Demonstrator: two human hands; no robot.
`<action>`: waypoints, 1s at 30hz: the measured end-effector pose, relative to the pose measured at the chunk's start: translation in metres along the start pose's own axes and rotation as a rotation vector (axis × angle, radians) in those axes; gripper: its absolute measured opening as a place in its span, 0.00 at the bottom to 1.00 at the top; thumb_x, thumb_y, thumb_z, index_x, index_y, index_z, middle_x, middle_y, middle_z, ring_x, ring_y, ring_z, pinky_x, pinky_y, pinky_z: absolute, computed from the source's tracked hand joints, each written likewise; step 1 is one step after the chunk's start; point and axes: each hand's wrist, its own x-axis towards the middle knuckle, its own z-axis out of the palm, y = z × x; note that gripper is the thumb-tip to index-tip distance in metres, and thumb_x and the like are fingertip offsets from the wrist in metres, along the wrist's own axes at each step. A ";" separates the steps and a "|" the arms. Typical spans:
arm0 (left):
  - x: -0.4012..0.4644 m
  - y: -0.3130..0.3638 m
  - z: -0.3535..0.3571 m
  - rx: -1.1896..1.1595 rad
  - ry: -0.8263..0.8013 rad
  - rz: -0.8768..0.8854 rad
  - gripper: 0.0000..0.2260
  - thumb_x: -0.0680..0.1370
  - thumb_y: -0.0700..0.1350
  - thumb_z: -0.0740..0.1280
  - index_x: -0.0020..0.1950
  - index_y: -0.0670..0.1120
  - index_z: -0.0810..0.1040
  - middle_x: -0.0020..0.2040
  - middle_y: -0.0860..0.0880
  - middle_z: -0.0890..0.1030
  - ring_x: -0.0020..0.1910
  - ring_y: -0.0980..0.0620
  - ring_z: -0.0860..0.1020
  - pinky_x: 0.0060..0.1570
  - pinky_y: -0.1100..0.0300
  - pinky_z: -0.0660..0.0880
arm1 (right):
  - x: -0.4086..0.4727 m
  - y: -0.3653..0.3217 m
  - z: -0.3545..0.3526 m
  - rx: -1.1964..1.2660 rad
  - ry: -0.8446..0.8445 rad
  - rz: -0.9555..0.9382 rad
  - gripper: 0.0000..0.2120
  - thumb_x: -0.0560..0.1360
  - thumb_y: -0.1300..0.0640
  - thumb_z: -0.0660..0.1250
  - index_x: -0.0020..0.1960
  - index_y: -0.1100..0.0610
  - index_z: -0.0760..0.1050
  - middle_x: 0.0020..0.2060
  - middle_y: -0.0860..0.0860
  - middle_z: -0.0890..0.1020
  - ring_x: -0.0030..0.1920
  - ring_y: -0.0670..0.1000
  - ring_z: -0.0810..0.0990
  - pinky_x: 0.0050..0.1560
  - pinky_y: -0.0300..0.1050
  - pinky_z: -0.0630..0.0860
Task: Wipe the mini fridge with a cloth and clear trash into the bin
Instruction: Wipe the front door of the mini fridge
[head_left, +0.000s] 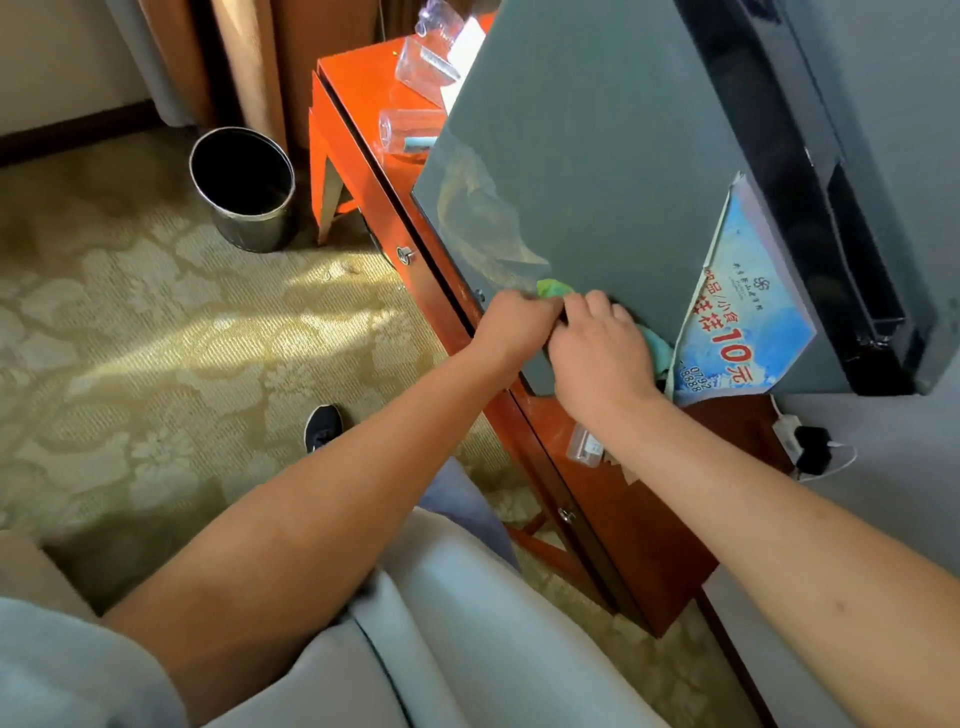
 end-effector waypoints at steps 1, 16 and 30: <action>0.002 0.005 -0.004 -0.002 0.015 0.020 0.15 0.77 0.44 0.66 0.31 0.47 0.67 0.27 0.51 0.67 0.26 0.53 0.64 0.26 0.61 0.60 | 0.004 0.001 -0.004 -0.001 0.042 0.003 0.15 0.75 0.59 0.65 0.60 0.57 0.80 0.60 0.55 0.74 0.61 0.58 0.70 0.62 0.51 0.68; 0.018 0.005 -0.010 0.021 -0.015 -0.070 0.11 0.77 0.43 0.66 0.36 0.43 0.72 0.32 0.46 0.70 0.30 0.51 0.68 0.31 0.56 0.62 | 0.023 -0.001 -0.006 0.047 -0.107 -0.001 0.16 0.75 0.55 0.66 0.62 0.56 0.78 0.60 0.54 0.75 0.63 0.57 0.69 0.63 0.50 0.67; 0.024 -0.017 -0.003 -0.009 -0.079 -0.229 0.11 0.79 0.43 0.68 0.37 0.43 0.75 0.31 0.48 0.73 0.29 0.50 0.71 0.29 0.58 0.66 | 0.033 -0.011 0.009 0.080 -0.333 -0.005 0.20 0.79 0.53 0.63 0.69 0.56 0.75 0.65 0.54 0.74 0.67 0.57 0.67 0.63 0.49 0.68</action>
